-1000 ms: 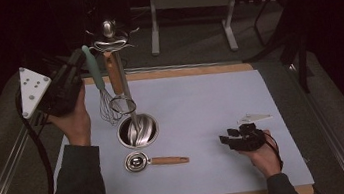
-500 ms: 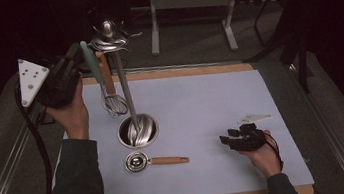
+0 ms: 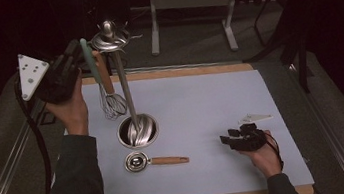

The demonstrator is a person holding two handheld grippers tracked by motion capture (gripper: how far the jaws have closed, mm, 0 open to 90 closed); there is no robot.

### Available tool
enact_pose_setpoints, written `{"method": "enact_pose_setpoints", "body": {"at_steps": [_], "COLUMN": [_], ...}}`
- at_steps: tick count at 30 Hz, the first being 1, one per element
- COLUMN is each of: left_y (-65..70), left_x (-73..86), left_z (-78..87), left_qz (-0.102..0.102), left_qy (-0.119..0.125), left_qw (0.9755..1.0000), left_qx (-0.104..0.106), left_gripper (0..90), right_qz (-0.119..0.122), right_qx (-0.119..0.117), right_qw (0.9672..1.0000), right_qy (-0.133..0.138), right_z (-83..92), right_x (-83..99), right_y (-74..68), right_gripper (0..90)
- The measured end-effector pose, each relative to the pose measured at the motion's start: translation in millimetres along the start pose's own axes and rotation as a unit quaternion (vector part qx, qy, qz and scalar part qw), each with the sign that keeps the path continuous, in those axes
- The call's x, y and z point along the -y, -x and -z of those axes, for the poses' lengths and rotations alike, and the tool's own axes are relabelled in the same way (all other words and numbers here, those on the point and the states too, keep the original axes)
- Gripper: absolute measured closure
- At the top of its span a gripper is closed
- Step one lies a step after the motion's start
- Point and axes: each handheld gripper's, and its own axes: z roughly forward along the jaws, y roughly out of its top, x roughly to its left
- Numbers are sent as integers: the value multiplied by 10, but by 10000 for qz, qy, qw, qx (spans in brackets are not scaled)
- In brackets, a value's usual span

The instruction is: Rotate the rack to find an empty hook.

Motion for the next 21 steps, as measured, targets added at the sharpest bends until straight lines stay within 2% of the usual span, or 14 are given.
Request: {"method": "enact_pose_setpoints", "body": {"at_steps": [21], "left_y": [-71], "left_x": [15], "left_z": [-122], "left_qz": [92], "left_qy": [-103], "left_qw": [9999], "left_qx": [-25], "left_gripper": [900], "right_qz": [-36], "right_qx": [12], "right_qw": [10000], "right_qy": [26], "right_z": [14], "right_x": [6], "right_y": [17], "right_gripper": [515]}}
